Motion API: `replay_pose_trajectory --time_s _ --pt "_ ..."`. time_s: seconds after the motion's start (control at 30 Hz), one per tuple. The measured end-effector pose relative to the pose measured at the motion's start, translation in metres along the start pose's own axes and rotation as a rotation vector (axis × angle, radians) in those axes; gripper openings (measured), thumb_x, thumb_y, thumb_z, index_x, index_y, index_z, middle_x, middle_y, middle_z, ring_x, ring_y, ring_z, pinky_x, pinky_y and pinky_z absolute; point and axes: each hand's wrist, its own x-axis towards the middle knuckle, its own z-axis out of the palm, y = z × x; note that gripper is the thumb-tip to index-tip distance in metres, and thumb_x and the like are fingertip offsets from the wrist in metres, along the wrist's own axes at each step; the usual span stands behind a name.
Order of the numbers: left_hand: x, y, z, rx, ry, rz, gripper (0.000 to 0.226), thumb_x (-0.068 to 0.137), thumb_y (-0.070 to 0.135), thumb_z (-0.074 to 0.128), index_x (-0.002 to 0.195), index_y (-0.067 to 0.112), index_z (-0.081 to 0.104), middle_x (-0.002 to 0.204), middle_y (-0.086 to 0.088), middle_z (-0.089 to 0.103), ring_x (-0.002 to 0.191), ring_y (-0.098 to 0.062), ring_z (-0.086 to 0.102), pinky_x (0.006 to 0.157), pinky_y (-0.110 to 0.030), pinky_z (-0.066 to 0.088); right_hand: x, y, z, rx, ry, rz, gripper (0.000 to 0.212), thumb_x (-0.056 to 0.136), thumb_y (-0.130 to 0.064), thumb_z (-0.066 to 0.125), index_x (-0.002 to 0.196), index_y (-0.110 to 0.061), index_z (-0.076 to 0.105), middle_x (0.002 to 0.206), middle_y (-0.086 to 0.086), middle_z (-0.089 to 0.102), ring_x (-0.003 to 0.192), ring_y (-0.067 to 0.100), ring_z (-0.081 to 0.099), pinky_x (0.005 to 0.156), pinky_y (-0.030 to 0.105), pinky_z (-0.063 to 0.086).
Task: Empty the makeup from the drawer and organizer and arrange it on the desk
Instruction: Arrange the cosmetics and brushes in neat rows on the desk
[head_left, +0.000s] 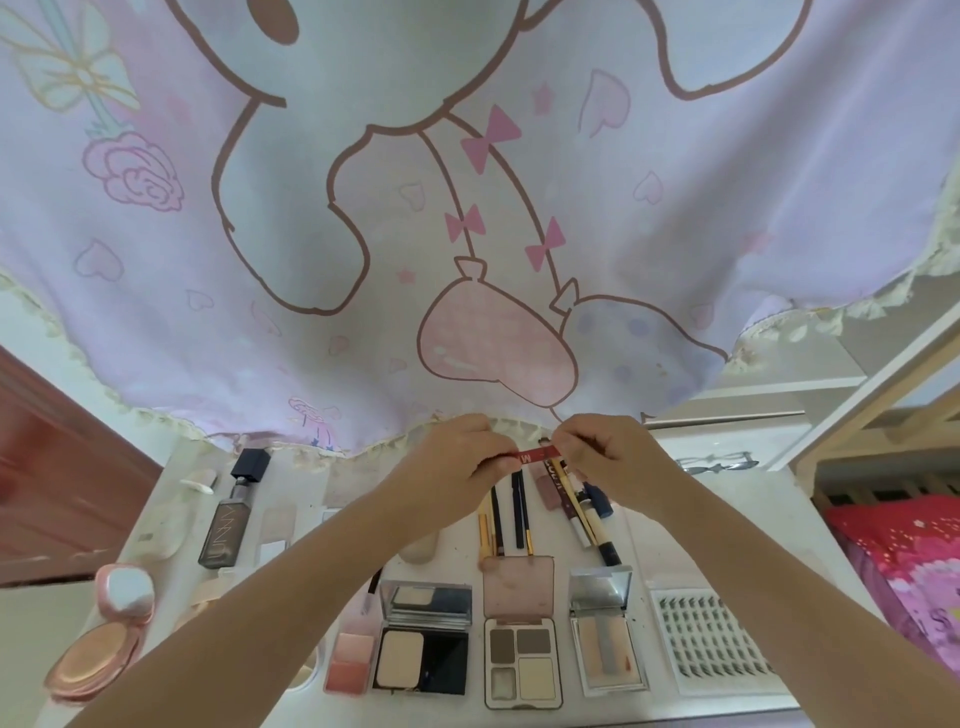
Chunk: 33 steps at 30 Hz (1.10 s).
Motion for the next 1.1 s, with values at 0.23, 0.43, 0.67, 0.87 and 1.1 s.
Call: replay_pose_trajectory --time_s 0.23,0.43,0.67,0.87,1.1 --pt "0.001 -0.001 -0.001 0.014 -0.037 -0.005 0.03 0.095 0.025 0.044 0.112 0.009 0.063 0.085 0.0 0.049 0.08 -0.01 0.043 0.07 -0.014 0.033 -0.001 0.003 -0.002 0.096 -0.108 0.037 0.024 0.093 -0.012 0.046 0.072 -0.021 0.055 0.056 -0.007 0.056 0.038 -0.001 0.048 0.045 0.006 0.039" --pt "-0.003 -0.002 -0.002 0.059 -0.087 0.062 0.032 0.095 0.026 0.045 0.114 0.009 0.063 0.088 0.001 0.05 0.082 -0.011 0.048 0.068 -0.013 0.032 0.003 0.001 -0.009 -0.183 -0.346 0.013 0.033 0.096 -0.02 0.039 0.066 -0.023 0.051 0.041 -0.014 0.048 0.041 -0.004 0.048 0.049 0.009 0.034" --pt "-0.007 -0.034 -0.022 -0.124 -0.025 -0.243 0.016 0.089 0.014 0.055 0.093 0.007 0.069 0.063 0.012 0.047 0.054 0.001 0.044 0.057 -0.004 0.04 0.0 0.022 -0.028 -0.206 -0.082 -0.008 0.018 0.089 -0.012 0.054 0.098 -0.004 0.066 0.065 -0.02 0.051 0.062 -0.015 0.053 0.058 0.005 0.041" --pt "-0.001 -0.04 -0.003 -0.138 0.012 -0.272 0.019 0.09 0.014 0.054 0.091 0.001 0.069 0.063 0.012 0.047 0.054 0.002 0.048 0.057 -0.008 0.04 0.006 0.032 -0.012 -0.185 -0.093 0.037 0.02 0.091 -0.011 0.05 0.104 -0.003 0.064 0.068 -0.021 0.049 0.059 -0.011 0.054 0.062 0.003 0.04" --pt "-0.015 -0.062 0.06 -0.261 -0.105 -0.558 0.027 0.096 0.014 0.041 0.117 0.007 0.056 0.077 0.006 0.049 0.063 -0.002 0.044 0.06 -0.011 0.039 0.021 0.053 0.025 -0.07 -0.149 0.24 0.03 0.096 -0.006 0.036 0.118 -0.009 0.056 0.085 -0.01 0.055 0.063 -0.01 0.048 0.058 0.002 0.039"
